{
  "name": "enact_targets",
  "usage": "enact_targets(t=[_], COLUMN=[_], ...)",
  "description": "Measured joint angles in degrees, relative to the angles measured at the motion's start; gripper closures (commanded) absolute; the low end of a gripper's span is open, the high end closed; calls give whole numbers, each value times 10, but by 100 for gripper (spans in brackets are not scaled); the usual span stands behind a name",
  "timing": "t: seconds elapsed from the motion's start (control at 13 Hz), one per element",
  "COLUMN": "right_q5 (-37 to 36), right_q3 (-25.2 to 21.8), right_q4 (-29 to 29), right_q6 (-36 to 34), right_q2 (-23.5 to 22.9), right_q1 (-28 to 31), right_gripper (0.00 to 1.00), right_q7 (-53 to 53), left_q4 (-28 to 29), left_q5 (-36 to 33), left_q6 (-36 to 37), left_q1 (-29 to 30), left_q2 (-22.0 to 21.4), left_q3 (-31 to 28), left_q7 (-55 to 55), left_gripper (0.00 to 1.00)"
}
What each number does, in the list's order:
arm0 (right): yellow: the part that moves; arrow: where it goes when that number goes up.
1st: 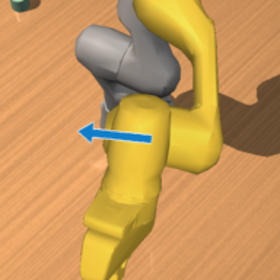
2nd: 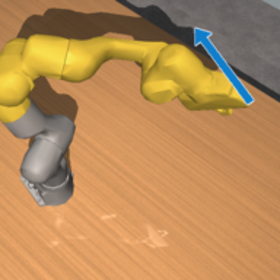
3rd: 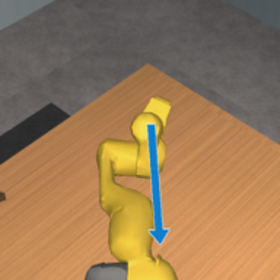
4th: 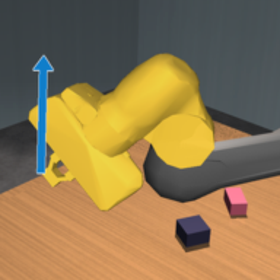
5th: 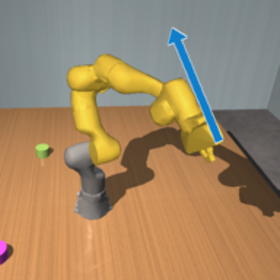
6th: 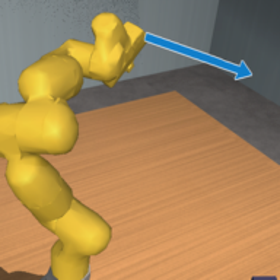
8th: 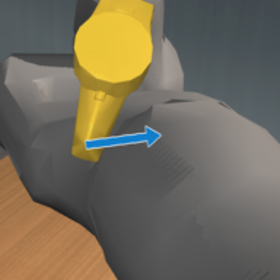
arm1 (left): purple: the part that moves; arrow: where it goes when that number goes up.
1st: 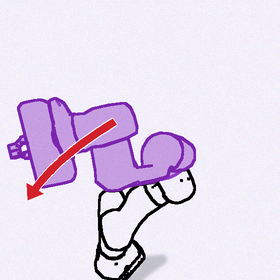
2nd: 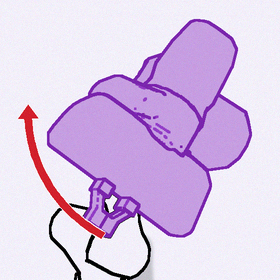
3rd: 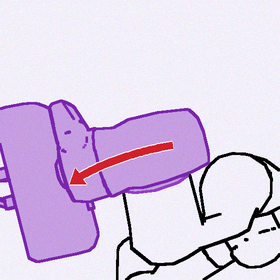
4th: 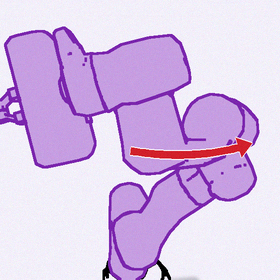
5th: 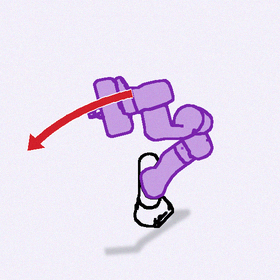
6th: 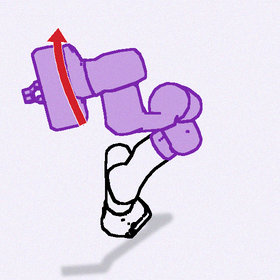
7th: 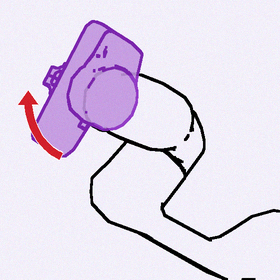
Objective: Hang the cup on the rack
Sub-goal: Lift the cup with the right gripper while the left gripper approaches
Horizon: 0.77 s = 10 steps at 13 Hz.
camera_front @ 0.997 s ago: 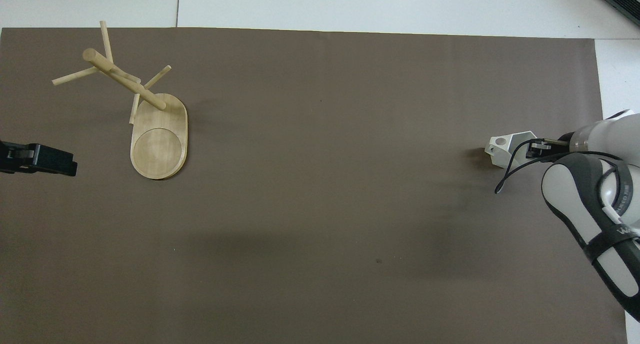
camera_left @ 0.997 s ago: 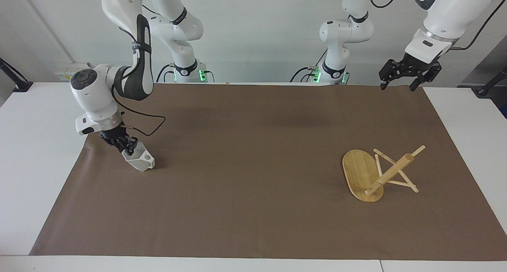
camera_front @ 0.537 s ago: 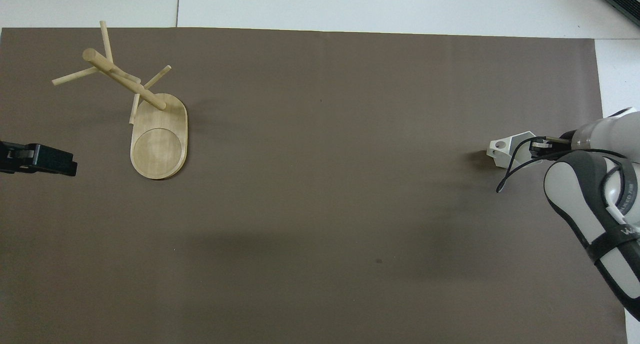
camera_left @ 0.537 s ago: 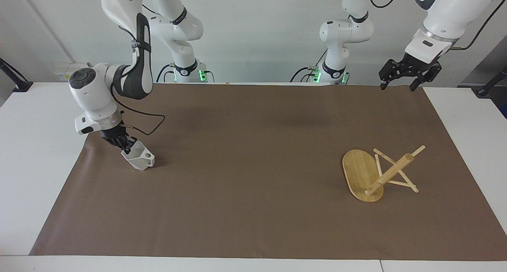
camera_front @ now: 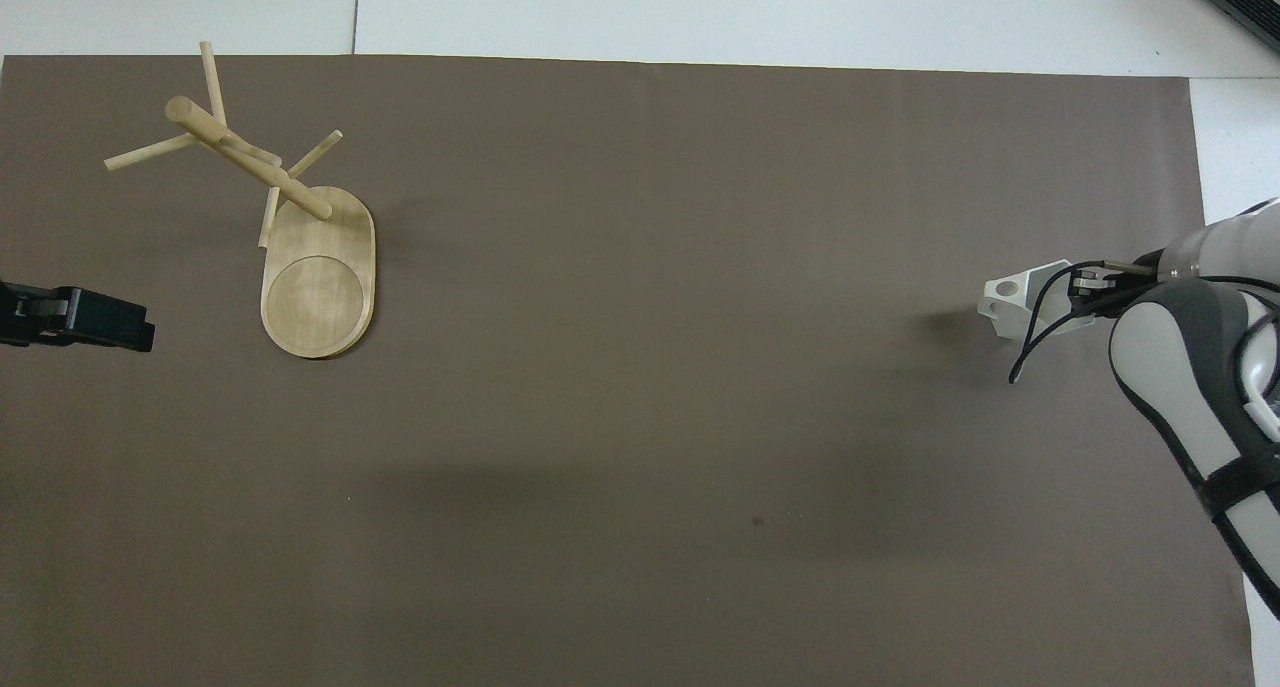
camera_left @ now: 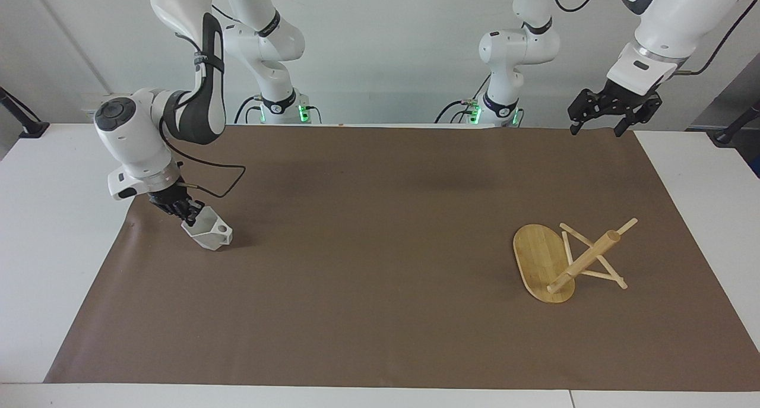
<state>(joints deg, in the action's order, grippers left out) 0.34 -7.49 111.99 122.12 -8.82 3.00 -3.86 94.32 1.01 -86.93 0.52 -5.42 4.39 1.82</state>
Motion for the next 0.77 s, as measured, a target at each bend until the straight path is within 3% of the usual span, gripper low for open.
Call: enact_targets(t=[0.46, 0.77], right_q5=[47, 143], right_q3=[72, 110], right_q4=[-113, -122], right_q6=[-174, -199], right_q2=[43, 66], right_q1=[-5, -6], right_gripper=[100, 100], right_q7=[0, 0], left_q4=[0, 0], left_q5=[0, 0], left_q6=[0, 0], left_q1=[0, -1], left_q2=[0, 0], left_q3=[0, 3], left_q7=[0, -1], left_gripper=[0, 0])
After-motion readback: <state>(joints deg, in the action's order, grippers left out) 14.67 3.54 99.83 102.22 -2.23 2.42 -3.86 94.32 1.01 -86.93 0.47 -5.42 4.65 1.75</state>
